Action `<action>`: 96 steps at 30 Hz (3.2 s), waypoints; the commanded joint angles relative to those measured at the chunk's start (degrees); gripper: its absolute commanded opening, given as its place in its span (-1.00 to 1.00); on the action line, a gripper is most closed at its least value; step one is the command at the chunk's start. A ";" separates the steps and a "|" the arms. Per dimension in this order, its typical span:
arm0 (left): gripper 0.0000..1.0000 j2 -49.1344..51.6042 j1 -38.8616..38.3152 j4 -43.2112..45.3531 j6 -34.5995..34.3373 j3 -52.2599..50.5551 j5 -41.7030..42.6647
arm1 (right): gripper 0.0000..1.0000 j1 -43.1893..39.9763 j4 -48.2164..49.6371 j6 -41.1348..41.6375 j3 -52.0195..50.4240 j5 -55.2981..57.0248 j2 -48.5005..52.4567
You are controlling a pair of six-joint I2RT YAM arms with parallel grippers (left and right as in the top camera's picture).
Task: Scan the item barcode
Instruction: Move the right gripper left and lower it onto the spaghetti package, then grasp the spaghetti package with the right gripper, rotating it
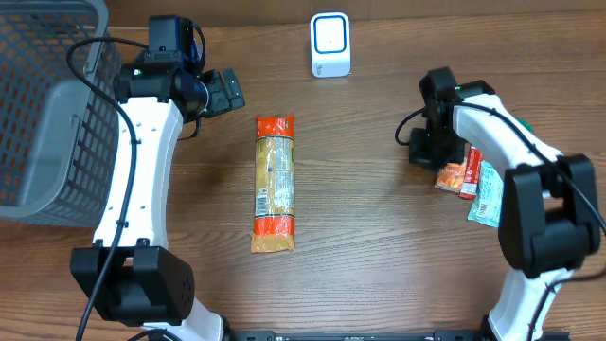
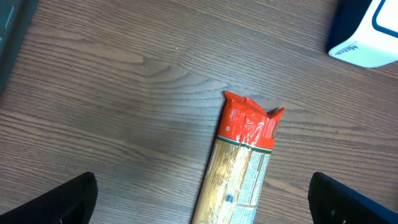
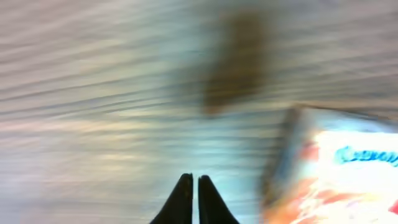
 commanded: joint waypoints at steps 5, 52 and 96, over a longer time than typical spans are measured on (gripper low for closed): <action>0.99 0.46 -0.13 0.09 0.66 0.20 -0.48 | -0.36 11.32 9.62 2.43 0.04 -18.71 -8.24; 0.99 0.46 -0.13 0.09 0.66 0.20 -0.48 | 1.00 43.45 37.92 17.22 -8.52 24.85 5.01; 0.99 0.46 -0.13 0.09 0.66 0.20 -0.50 | 0.19 33.33 22.14 -6.80 -3.06 3.34 -4.92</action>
